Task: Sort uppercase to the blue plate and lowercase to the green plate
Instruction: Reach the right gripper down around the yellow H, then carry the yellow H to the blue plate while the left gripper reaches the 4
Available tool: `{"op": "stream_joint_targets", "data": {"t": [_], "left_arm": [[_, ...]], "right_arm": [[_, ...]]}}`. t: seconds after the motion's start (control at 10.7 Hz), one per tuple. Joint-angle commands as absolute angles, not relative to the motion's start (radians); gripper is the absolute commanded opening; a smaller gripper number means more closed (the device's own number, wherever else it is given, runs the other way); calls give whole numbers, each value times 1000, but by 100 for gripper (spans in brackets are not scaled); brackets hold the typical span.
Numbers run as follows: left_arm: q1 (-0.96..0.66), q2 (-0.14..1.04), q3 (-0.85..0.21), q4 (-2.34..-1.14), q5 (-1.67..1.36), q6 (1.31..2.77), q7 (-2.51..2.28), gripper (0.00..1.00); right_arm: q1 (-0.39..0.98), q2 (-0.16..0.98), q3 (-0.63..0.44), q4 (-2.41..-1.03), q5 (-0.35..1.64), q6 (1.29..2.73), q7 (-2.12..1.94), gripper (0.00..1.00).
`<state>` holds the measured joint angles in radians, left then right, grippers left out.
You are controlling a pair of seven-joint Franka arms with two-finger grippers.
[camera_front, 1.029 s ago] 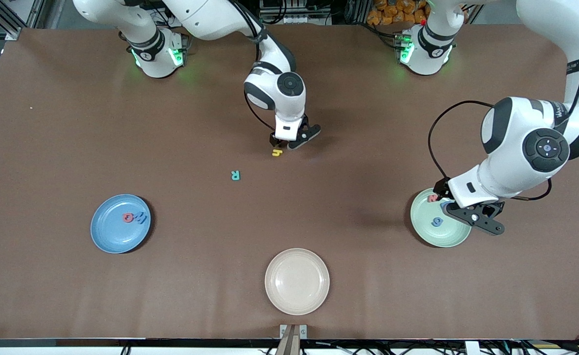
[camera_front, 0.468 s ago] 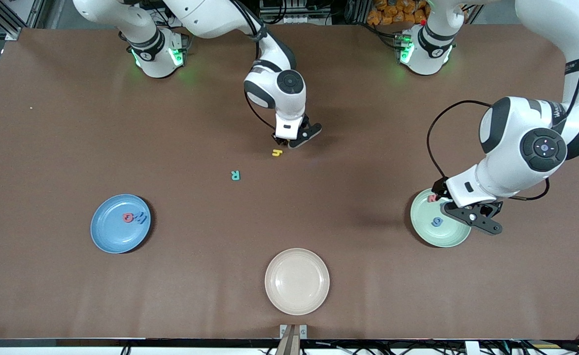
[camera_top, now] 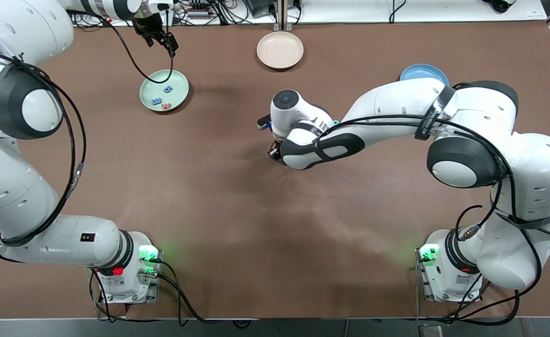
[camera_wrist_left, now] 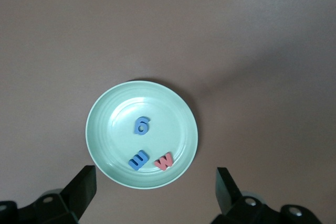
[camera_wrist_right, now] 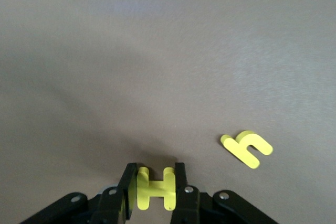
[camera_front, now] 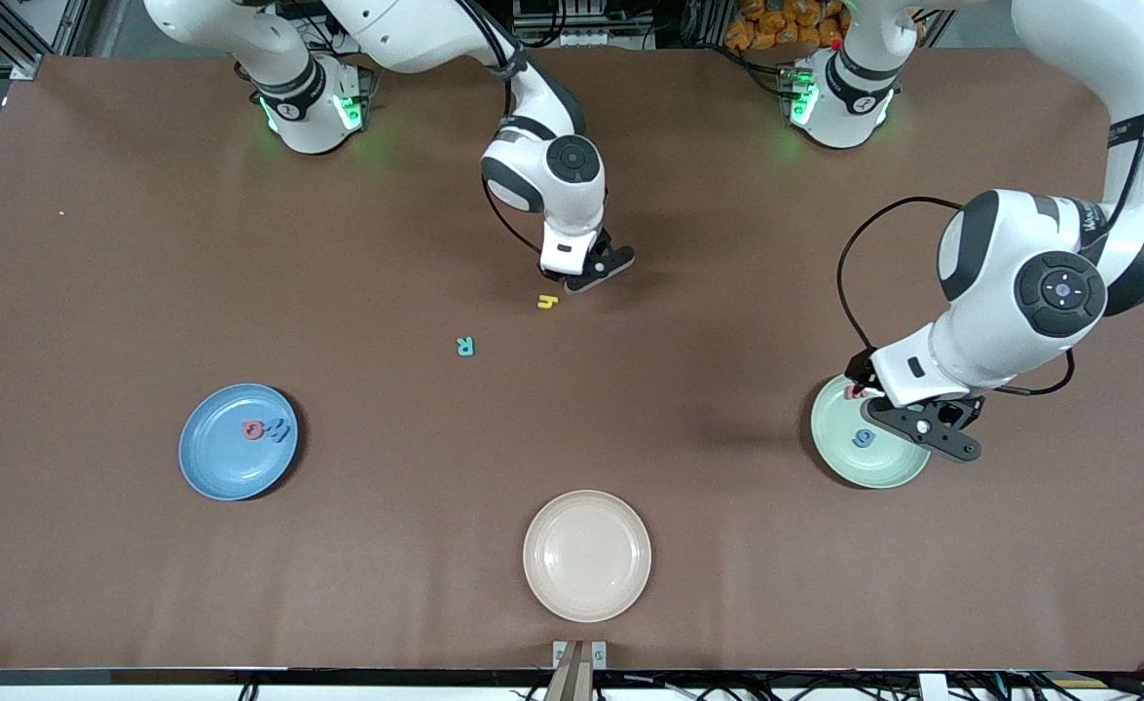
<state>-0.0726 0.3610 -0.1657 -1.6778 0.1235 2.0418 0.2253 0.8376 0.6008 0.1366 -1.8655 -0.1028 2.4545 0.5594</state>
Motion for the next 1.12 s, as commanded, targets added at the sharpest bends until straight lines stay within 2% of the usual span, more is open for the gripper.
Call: {"op": "stream_joint_targets", "data": {"t": [0.0,0.19,0.65,0.84,1.03], "left_arm": [[-130,351,-164,-1681,103,2029,111,100],[-190,356,-166,-1681,104,2029,-27,100],[-302,406,-218,-1678,106,2042,-245,100],[-395,465,-225,-1677,106,2095,-281,100],[-454,533,-279,-1660,92,2185,-421,100]], "right_arm": [[761,532,147,-1878,-121,2433,615,0],[636,505,147,-1879,-124,2436,565,0],[185,514,149,-1868,-123,2491,46,0],[28,522,149,-1868,-121,2491,-140,0],[-76,528,147,-1867,-123,2491,-237,0]]}}
